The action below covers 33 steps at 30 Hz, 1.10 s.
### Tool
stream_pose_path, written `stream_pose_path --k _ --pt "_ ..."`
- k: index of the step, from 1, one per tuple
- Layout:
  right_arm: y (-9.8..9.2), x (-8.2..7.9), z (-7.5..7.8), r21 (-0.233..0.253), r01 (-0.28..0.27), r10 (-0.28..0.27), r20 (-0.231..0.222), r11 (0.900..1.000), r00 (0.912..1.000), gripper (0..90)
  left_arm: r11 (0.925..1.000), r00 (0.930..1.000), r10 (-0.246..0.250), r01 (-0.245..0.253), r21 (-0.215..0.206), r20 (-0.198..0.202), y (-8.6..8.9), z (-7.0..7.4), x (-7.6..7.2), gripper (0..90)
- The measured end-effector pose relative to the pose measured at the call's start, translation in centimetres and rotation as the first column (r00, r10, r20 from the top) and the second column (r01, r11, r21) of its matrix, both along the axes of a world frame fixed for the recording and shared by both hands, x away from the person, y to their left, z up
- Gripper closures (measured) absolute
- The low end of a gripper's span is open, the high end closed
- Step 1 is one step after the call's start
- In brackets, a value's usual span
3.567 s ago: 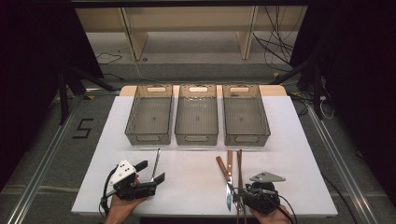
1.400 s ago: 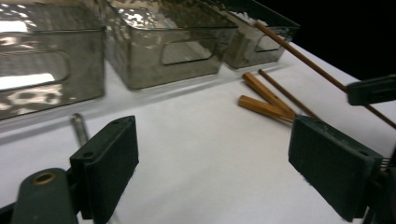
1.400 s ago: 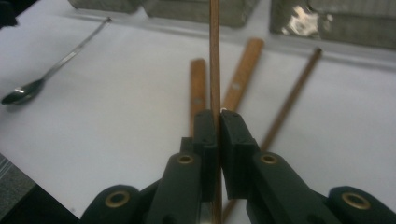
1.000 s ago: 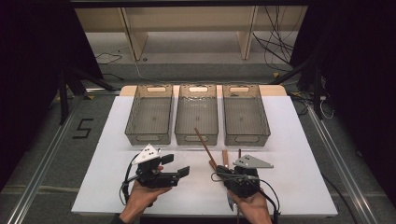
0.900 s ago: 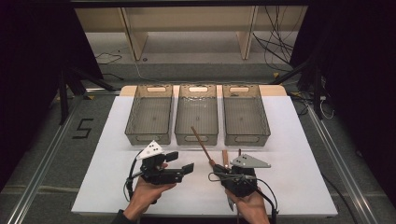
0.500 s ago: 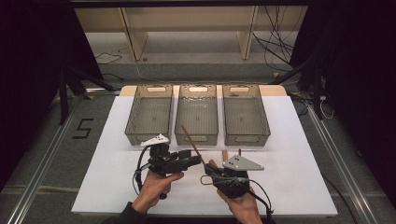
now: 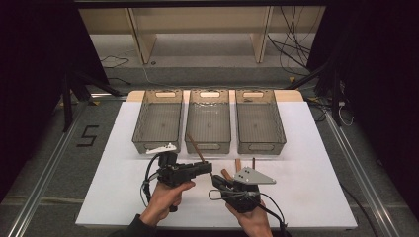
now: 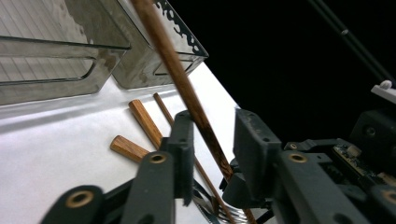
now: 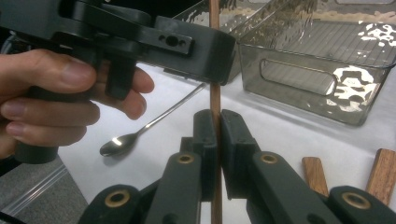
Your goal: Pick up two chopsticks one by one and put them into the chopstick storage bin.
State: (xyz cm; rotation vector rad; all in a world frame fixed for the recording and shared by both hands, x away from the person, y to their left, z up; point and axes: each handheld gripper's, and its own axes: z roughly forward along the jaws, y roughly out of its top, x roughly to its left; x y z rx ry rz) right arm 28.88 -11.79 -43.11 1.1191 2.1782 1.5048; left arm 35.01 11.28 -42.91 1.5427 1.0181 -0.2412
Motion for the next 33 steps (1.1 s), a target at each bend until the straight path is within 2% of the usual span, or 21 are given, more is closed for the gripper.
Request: stream_pose_path --k 1,4,5,9,10,11,13,14,15,16,17,19,23,25,26,27,28,29,30,32,33 --pt "0.0 0.0 0.0 0.002 0.000 0.000 -0.001 1.000 1.0000 85.8 1.0000 1.0000 0.000 0.000 0.000 0.000 0.0 0.0 0.0 70.6" --pt "0.0 -0.1 -0.1 0.009 -0.004 0.004 -0.001 1.000 1.0000 85.7 0.9990 0.9999 -0.008 0.008 -0.044 -0.014 0.2 -0.3 0.2 76.7" --pt "0.0 -0.1 -0.1 0.010 -0.006 0.006 0.002 1.000 1.0000 85.7 0.9990 0.9999 -0.008 0.008 -0.044 -0.014 0.2 -0.3 0.2 78.1" --pt "0.0 -0.1 -0.2 0.019 -0.015 0.015 0.004 1.000 0.9999 85.2 0.9947 0.9990 -0.036 0.034 -0.097 -0.024 0.3 -0.3 0.1 82.2" --pt "0.0 -0.1 -0.3 0.026 -0.021 0.021 0.006 0.999 0.9998 84.7 0.9943 0.9988 -0.042 0.040 -0.099 -0.024 0.3 -0.2 0.1 83.7" --pt "0.0 -0.2 -0.3 0.030 -0.021 0.021 0.009 0.999 0.9997 83.3 0.9945 0.9989 -0.044 0.042 -0.096 -0.014 0.3 -0.1 0.0 84.0" --pt "-0.3 -0.2 -0.3 0.047 -0.033 0.032 0.008 0.998 0.9994 73.4 0.9942 0.9989 -0.047 0.047 -0.097 -0.003 0.4 0.1 -0.1 84.2" --pt "-0.3 -0.2 -0.3 0.047 -0.033 0.032 0.008 0.998 0.9994 73.4 0.9940 0.9988 -0.049 0.049 -0.098 0.001 0.5 0.2 -0.1 84.2" --pt "-0.5 -0.2 -0.3 0.051 -0.041 0.040 0.009 0.998 0.9992 69.5 0.9939 0.9988 -0.049 0.050 -0.099 0.007 0.6 0.4 -0.1 84.2" --pt "-1.0 -0.2 -0.2 0.070 -0.046 0.045 0.010 0.996 0.9989 60.9 0.9948 0.9988 -0.047 0.048 -0.090 0.016 0.8 0.6 0.0 84.3" --pt "-1.4 -0.3 -0.1 0.078 -0.047 0.046 0.012 0.996 0.9989 56.8 0.9957 0.9987 -0.043 0.045 -0.080 0.027 1.0 0.8 0.0 84.3" --pt "-2.2 -0.3 0.0 0.088 -0.041 0.040 0.015 0.995 0.9991 52.1 0.9968 0.9985 -0.026 0.030 -0.074 0.048 2.1 1.4 0.4 84.2" --pt "-3.5 -0.3 0.0 0.074 -0.014 0.013 0.022 0.997 0.9997 45.6 0.9984 0.9982 -0.009 0.012 -0.055 0.060 3.4 2.2 1.2 84.3" --pt "-4.6 -0.3 -0.1 0.071 0.010 -0.011 0.014 0.997 0.9998 42.1 0.9999 0.9970 0.009 -0.007 -0.014 0.077 4.2 2.8 1.8 84.2" --pt "-5.6 -0.3 -0.2 0.045 0.045 -0.046 0.005 0.998 0.9989 38.8 0.9998 0.9964 0.018 -0.019 0.006 0.083 4.5 3.2 2.1 84.3" --pt "-6.0 -0.4 -0.3 0.024 0.068 -0.068 0.017 0.997 0.9975 37.6 0.9991 0.9952 0.023 -0.027 0.033 0.095 4.8 3.6 2.3 84.2" --pt "-6.4 -0.4 -0.4 0.002 0.092 -0.092 0.022 0.996 0.9955 36.1 0.9957 0.9926 0.033 -0.043 0.081 0.117 5.4 4.5 2.9 84.2" --pt "-6.4 -0.4 -0.4 0.002 0.092 -0.092 0.022 0.996 0.9955 36.1 0.9957 0.9926 0.033 -0.043 0.081 0.117 5.4 4.5 2.9 84.2" --pt "-7.1 -0.6 -0.7 -0.018 0.124 -0.123 0.013 0.992 0.9923 33.6 0.9939 0.9914 0.037 -0.049 0.099 0.125 5.7 4.9 3.2 84.2" --pt "-7.4 -0.6 -0.8 -0.025 0.136 -0.135 0.013 0.990 0.9907 32.7 0.9891 0.9893 0.048 -0.067 0.131 0.138 6.3 5.7 3.9 84.2" --pt "-7.7 -0.7 -1.0 -0.045 0.156 -0.156 0.006 0.987 0.9877 29.1 0.9864 0.9887 0.053 -0.073 0.147 0.140 6.6 6.1 4.4 84.2"
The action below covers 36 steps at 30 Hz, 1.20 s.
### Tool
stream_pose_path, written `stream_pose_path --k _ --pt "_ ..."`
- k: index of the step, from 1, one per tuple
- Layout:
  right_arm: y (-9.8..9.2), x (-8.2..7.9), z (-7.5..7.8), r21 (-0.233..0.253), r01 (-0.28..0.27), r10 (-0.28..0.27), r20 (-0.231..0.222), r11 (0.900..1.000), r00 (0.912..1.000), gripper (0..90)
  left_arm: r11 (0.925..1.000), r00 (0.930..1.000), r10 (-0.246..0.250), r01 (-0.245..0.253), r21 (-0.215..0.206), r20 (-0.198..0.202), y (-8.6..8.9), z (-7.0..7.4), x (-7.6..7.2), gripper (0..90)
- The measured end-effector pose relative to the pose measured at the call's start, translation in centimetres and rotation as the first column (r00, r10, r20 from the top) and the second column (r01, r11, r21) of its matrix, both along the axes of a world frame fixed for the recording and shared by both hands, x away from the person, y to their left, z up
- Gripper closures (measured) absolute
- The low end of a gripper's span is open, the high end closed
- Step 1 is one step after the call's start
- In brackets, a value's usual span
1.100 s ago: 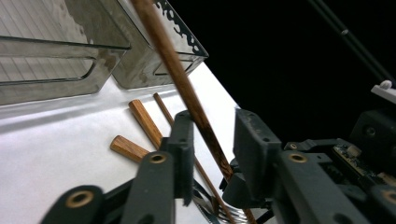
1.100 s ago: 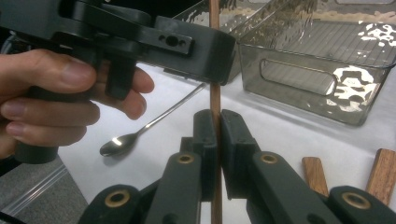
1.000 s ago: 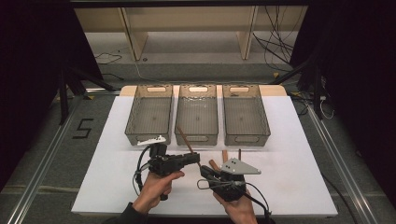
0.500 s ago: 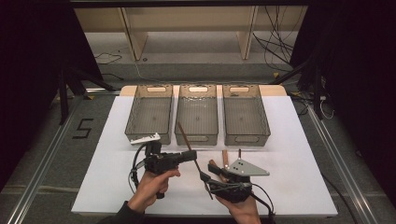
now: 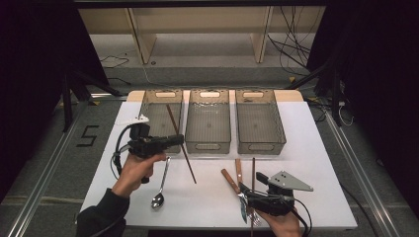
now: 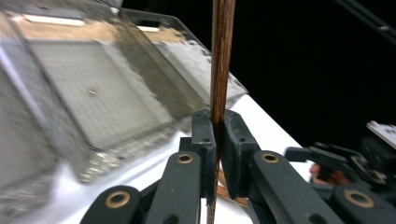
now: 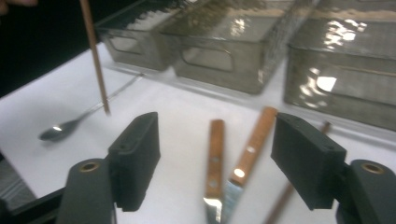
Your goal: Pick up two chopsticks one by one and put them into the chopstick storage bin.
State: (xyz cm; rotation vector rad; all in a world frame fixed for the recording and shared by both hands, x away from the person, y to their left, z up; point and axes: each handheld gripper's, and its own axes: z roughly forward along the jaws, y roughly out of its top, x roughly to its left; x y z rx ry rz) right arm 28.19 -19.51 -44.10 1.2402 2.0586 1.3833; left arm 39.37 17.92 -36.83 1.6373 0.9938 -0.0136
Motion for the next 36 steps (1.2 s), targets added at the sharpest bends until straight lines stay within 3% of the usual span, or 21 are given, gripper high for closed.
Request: stream_pose_path --k 4,5,10,16,25,27,36 --pt "-0.2 -0.1 -0.5 -0.028 0.008 -0.009 -0.017 1.000 0.9998 26.5 0.9975 0.9985 0.055 -0.055 0.044 0.000 1.8 1.5 2.4 84.2" --pt "-0.3 -0.1 -0.6 -0.032 0.004 -0.005 -0.021 0.999 0.9998 26.1 0.9975 0.9985 0.055 -0.055 0.044 0.000 1.8 1.5 2.4 84.2" --pt "-0.5 -0.1 -0.7 -0.020 0.003 -0.004 -0.034 1.000 0.9994 26.2 0.9905 0.9958 0.092 -0.091 0.103 -0.004 3.1 3.4 4.9 84.2" --pt "-0.5 -0.1 -0.8 -0.020 0.002 -0.003 -0.037 1.000 0.9993 26.1 0.9823 0.9918 0.127 -0.125 0.139 -0.009 3.7 4.4 6.7 84.2" --pt "-0.6 -0.1 -1.0 -0.015 0.002 -0.002 -0.042 1.000 0.9991 25.9 0.9672 0.9791 0.203 -0.197 0.161 -0.019 4.8 5.4 10.0 84.1" --pt "-0.7 -0.1 -1.0 -0.012 0.007 -0.007 -0.042 1.000 0.9991 25.3 0.9608 0.9748 0.223 -0.217 0.173 -0.014 4.9 5.5 10.6 84.2" --pt "-0.7 -0.2 -1.1 -0.003 0.005 -0.005 -0.031 1.000 0.9995 22.4 0.9118 0.9516 0.306 -0.300 0.280 0.022 4.8 4.5 12.8 84.1"
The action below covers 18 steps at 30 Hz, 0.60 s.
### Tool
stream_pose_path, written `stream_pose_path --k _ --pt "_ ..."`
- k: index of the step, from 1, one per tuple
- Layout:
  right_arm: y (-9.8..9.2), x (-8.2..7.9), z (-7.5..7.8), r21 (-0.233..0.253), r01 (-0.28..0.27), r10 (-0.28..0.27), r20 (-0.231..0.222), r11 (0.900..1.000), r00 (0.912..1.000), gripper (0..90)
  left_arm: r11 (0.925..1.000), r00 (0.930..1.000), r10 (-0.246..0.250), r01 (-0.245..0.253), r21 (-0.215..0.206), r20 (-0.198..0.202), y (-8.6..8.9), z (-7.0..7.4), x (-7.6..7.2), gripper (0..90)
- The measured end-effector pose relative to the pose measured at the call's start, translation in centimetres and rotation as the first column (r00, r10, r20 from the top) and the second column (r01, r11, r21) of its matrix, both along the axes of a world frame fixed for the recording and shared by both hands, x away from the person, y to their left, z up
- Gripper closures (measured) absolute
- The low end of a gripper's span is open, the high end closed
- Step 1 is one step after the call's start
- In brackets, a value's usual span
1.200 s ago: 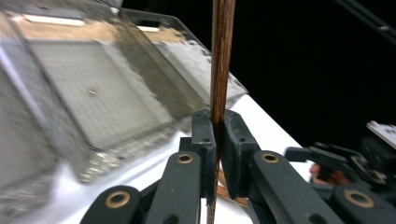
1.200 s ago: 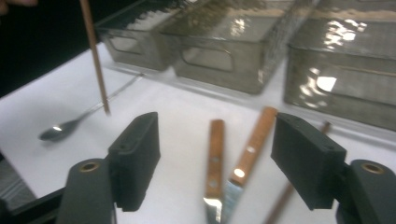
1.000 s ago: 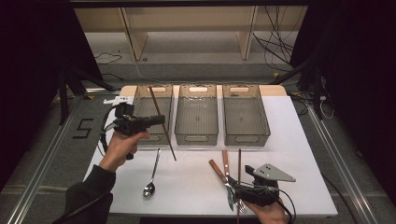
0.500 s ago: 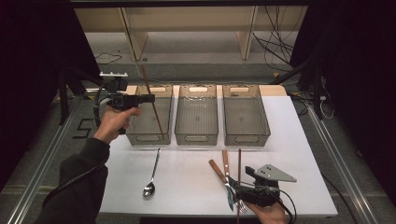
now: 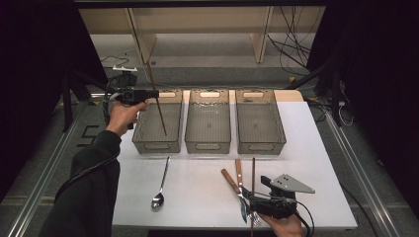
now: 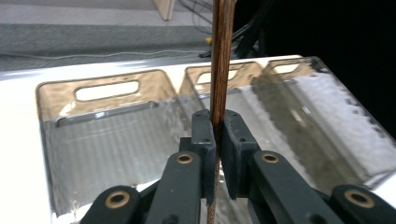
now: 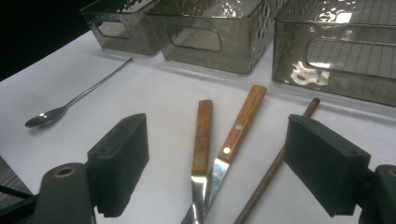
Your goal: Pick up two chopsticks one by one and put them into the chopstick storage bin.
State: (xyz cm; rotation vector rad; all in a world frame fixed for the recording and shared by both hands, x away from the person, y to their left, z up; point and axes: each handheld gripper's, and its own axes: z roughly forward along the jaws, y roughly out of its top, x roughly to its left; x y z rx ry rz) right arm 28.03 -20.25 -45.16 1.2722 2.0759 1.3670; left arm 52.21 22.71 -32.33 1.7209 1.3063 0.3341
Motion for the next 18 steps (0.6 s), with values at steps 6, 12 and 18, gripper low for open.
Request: stream_pose_path --k 6,12,18 --pt "0.1 0.0 -0.1 0.000 -0.001 0.001 -0.002 1.000 1.0000 22.1 0.9995 0.9990 0.028 -0.027 0.015 -0.035 0.0 -1.4 1.0 84.1" --pt "0.1 0.0 -0.2 -0.004 -0.005 0.005 -0.009 1.000 0.9999 22.1 0.9990 0.9968 0.044 -0.044 0.001 -0.067 0.1 -2.5 1.5 84.1" --pt "0.2 0.0 -0.2 -0.007 -0.010 0.009 -0.013 1.000 0.9999 22.1 0.9989 0.9951 0.040 -0.042 -0.020 -0.091 -0.2 -3.3 1.7 83.9"
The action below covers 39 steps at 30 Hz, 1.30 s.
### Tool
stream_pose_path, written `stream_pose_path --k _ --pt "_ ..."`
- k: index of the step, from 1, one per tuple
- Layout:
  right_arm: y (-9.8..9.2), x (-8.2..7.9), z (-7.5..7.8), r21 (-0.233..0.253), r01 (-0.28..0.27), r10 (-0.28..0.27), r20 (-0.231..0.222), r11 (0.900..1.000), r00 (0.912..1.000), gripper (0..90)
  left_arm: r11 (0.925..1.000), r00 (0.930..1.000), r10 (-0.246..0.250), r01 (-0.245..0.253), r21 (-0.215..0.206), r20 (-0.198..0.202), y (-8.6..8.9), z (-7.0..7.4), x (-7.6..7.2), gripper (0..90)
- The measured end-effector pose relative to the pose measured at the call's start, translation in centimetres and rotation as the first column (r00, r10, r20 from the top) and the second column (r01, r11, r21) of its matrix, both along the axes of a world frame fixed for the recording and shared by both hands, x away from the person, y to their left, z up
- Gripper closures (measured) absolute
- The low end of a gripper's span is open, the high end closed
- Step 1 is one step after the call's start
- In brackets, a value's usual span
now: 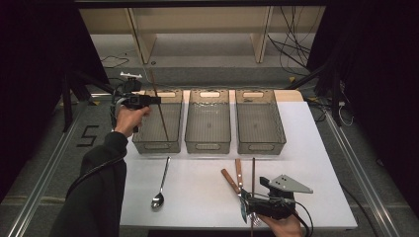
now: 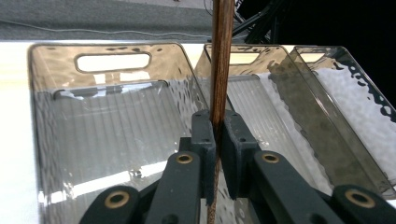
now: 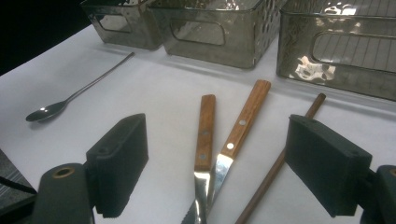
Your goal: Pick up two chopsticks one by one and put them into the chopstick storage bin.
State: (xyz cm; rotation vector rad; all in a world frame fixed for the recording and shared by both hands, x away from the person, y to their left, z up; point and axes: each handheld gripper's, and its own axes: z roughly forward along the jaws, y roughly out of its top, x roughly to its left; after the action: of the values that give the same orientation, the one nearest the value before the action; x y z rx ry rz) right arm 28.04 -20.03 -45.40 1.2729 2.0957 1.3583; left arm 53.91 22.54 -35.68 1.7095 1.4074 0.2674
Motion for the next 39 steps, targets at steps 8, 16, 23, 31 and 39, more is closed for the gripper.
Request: stream_pose_path --k 8,16,23,31,39 --pt "0.1 0.0 -0.1 -0.007 -0.002 0.002 -0.006 1.000 1.0000 22.3 0.9997 0.9992 -0.019 0.018 -0.016 -0.034 -0.9 -0.8 0.2 83.8" --pt "0.0 0.0 0.0 -0.005 -0.001 0.001 -0.004 1.000 1.0000 22.3 0.9987 0.9971 -0.022 0.018 -0.047 -0.074 -1.4 -2.1 0.2 83.6" --pt "0.1 0.0 -0.1 -0.006 -0.005 0.005 -0.007 1.000 1.0000 22.6 0.9991 0.9932 -0.028 0.024 -0.036 -0.113 -1.8 -3.3 0.3 83.3" --pt "0.1 0.0 -0.1 -0.008 -0.010 0.010 -0.007 1.000 0.9999 22.7 0.9997 0.9919 -0.018 0.016 -0.016 -0.126 -2.0 -3.3 0.4 78.7" --pt "0.2 0.0 -0.1 -0.005 -0.020 0.020 -0.011 1.000 0.9997 22.7 0.9996 0.9846 0.023 -0.021 0.017 -0.173 -2.0 -3.8 0.9 36.6"
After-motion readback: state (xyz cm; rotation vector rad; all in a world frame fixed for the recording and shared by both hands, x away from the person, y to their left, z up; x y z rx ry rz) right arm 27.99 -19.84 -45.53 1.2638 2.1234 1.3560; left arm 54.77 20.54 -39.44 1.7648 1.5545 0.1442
